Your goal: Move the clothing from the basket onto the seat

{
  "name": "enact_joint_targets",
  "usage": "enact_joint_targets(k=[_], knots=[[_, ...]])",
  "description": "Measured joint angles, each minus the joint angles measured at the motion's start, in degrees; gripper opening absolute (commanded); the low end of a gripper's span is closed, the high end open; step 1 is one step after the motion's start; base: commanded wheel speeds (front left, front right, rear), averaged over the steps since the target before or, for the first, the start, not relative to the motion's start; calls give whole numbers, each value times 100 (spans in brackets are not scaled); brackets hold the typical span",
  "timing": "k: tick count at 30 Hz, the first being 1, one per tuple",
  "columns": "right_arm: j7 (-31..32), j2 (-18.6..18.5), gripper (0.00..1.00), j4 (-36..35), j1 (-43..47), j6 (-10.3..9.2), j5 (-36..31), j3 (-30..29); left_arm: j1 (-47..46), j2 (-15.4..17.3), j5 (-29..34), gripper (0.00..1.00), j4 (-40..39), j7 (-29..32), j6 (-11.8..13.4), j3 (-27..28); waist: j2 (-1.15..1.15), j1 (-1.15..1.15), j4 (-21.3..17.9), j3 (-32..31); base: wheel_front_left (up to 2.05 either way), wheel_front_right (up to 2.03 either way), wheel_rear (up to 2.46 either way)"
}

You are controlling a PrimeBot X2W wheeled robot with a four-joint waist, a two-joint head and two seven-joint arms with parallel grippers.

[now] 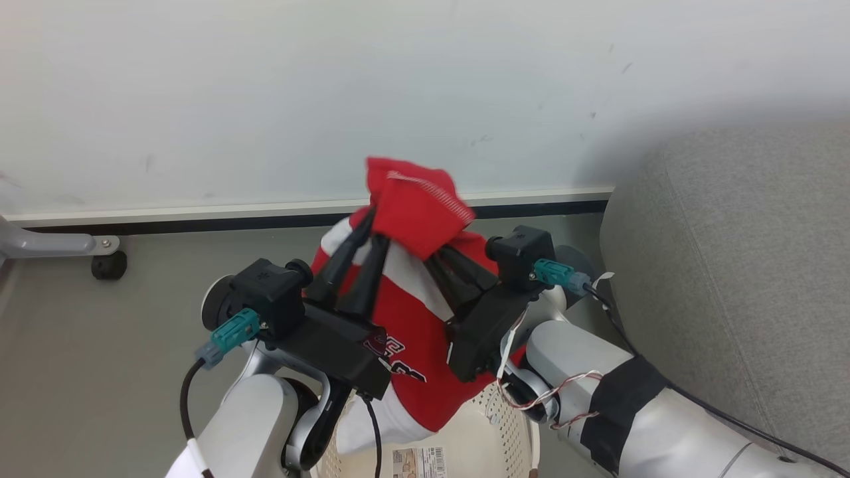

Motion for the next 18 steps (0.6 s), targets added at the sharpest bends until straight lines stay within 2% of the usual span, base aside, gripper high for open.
enact_joint_targets(k=[18], knots=[[-94, -4, 0, 710, -57, 94, 99, -314, 536, 276, 160, 100, -158, 149, -65, -359, 0, 0, -158, -10, 0, 0, 0]])
